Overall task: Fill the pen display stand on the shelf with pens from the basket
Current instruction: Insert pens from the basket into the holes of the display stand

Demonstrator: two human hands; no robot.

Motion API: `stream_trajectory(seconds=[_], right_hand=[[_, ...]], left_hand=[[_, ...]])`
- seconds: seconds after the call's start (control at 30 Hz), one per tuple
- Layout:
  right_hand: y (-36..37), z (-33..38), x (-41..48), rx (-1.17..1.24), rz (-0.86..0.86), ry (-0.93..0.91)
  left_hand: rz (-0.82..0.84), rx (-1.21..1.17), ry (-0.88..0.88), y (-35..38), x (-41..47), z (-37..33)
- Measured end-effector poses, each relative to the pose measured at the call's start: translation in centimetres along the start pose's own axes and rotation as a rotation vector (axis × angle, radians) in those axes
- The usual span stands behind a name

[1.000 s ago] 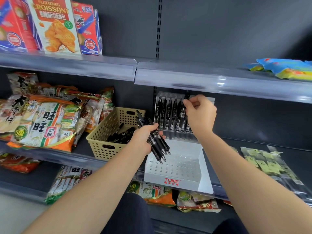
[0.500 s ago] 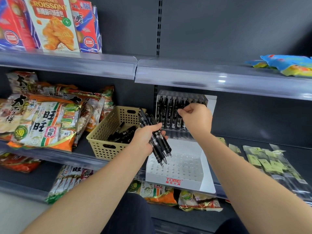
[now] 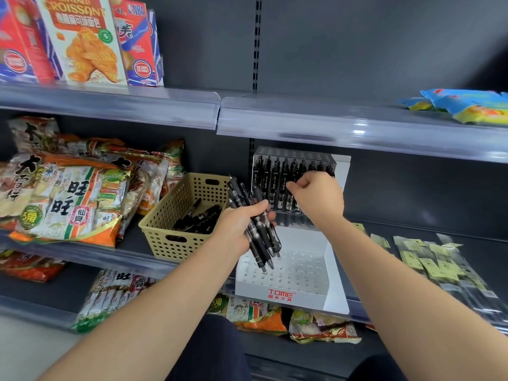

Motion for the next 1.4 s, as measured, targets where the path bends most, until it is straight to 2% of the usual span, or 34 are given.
stream_trajectory(seconds=[0.13,0.17,0.3,0.37,0.5,0.67,0.73,0.83,1.0,1.1,1.27,1.4], right_hand=[[-0.5,0.3,-1.0,0.159,-0.055,-0.045],[-0.4,0.6,-1.3,0.237,-0.008,-0.102],[-0.5,1.7,-2.9,0.489,0.371,-0.315],[-0.9,2.2,-3.6,0.449,0.468,-0.396],[-1.1,3.4,-4.5,0.309,0.506,-0.585],[-1.3,3.9,-4.5,0.211,0.535,-0.627],[-1.4,4.2,-4.5,0.245,0.486,-0.642],[-2.2,4.4,-4.2,0.343,0.310,-0.622],[-4.6,3.3,-3.2,0.382,-0.072,-0.458],[-5.5,2.1,-2.9,0.362,-0.224,-0.334],[-6.1,0.4,-1.9,0.203,-0.289,-0.219],[-5.8,0.0,-1.3,0.084,-0.242,-0.178]], left_hand=[[0.051,-0.034,0.012,0.6,-0.4,0.1],[0.056,-0.055,0.003,0.7,-0.5,0.1],[0.058,-0.094,-0.046,0.8,-0.7,-0.6],[0.048,-0.104,-0.066,1.0,-1.1,-0.9],[0.064,-0.106,-0.106,1.2,-1.7,-1.1],[0.066,-0.133,-0.113,0.9,-1.8,-1.1],[0.072,-0.147,-0.116,0.9,-1.8,-1.0],[0.025,-0.153,-0.117,1.0,-2.0,-0.9],[-0.065,-0.054,-0.086,0.3,-1.6,-0.1],[-0.052,-0.041,-0.080,0.7,-1.8,0.3],[-0.056,0.002,-0.045,1.3,-2.1,1.0],[-0.019,0.039,-0.037,1.6,-2.0,1.4]])
Point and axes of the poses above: each hand's wrist, its own x-axis towards the middle knuckle, its own y-axis out of the palm, z = x × y, the point moved 4 cm from there along x, towards the middle knuckle, and after that the axes turned 8 degrees about -x, right-handed, at the moved point
